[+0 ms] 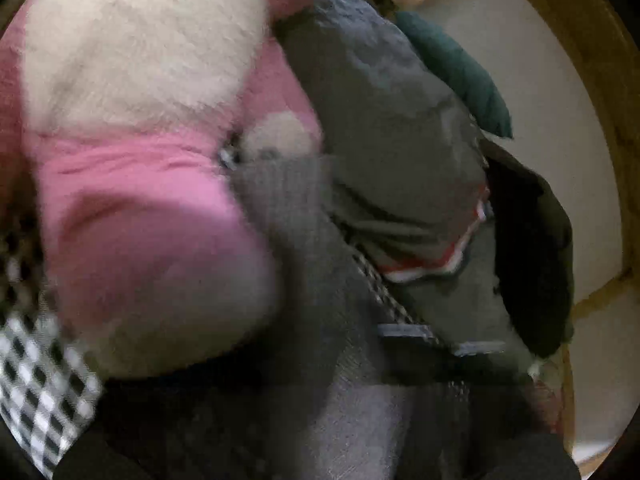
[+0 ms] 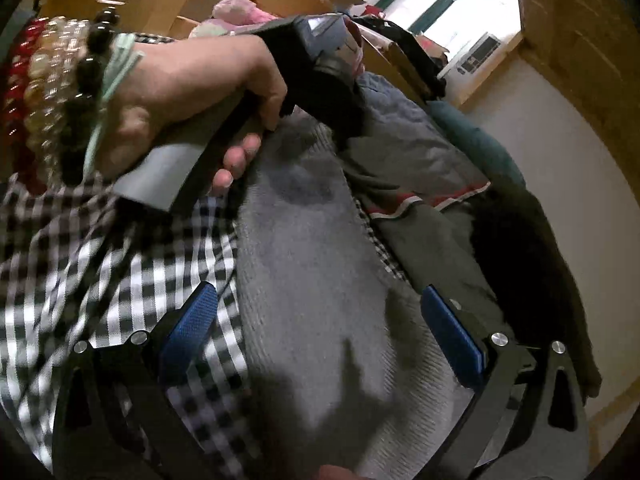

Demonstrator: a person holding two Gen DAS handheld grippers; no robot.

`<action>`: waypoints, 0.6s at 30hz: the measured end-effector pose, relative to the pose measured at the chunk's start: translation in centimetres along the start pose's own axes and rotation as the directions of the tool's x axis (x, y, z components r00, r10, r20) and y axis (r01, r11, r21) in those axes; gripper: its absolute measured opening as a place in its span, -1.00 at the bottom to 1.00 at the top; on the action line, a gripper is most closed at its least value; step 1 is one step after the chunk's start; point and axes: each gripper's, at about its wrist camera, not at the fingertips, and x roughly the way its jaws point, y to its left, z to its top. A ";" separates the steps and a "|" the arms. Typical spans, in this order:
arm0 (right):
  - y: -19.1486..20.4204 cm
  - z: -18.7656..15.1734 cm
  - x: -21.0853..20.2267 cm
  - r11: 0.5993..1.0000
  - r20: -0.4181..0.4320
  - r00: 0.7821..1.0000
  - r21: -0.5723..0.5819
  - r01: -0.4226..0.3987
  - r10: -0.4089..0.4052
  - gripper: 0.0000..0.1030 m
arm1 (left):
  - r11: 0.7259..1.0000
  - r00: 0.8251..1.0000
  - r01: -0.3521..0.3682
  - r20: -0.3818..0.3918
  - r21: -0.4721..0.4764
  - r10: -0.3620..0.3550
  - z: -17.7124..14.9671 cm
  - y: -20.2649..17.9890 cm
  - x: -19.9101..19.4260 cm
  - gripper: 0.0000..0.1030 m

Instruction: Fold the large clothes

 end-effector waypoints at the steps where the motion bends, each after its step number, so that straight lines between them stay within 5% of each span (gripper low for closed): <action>1: 0.1 -0.1 -0.1 1.000 0.000 1.000 0.002 0.006 -0.006 0.95 | 0.999 0.999 0.031 0.005 -0.016 -0.031 0.5 0.3 -0.3 -0.85; 6: -2.8 -1.1 -2.5 0.987 0.023 0.998 0.150 -0.054 0.052 0.95 | 0.989 0.990 0.140 0.013 0.041 -0.141 0.4 -1.5 -0.7 -0.87; 9: -10.4 -1.4 -4.2 0.890 0.070 0.979 0.408 -0.203 0.191 0.95 | 0.965 0.983 0.175 0.024 0.197 -0.184 -1.0 -5.3 -1.8 -0.87; 13: -21.7 -1.9 -4.5 0.623 0.173 0.893 0.661 -0.418 0.416 0.95 | 0.867 0.978 0.165 0.036 0.470 -0.205 -5.8 -11.0 -4.3 -0.87; 14: -24.5 -2.1 -4.0 0.525 0.233 0.846 0.696 -0.490 0.480 0.95 | 0.828 0.978 0.160 0.030 0.537 -0.209 -7.8 -12.6 -4.9 -0.87; 18: -28.3 -3.3 0.8 0.313 0.206 0.732 0.805 -0.504 0.650 0.95 | 0.763 0.980 0.171 -0.032 0.624 -0.194 -12.7 -14.8 -5.0 -0.87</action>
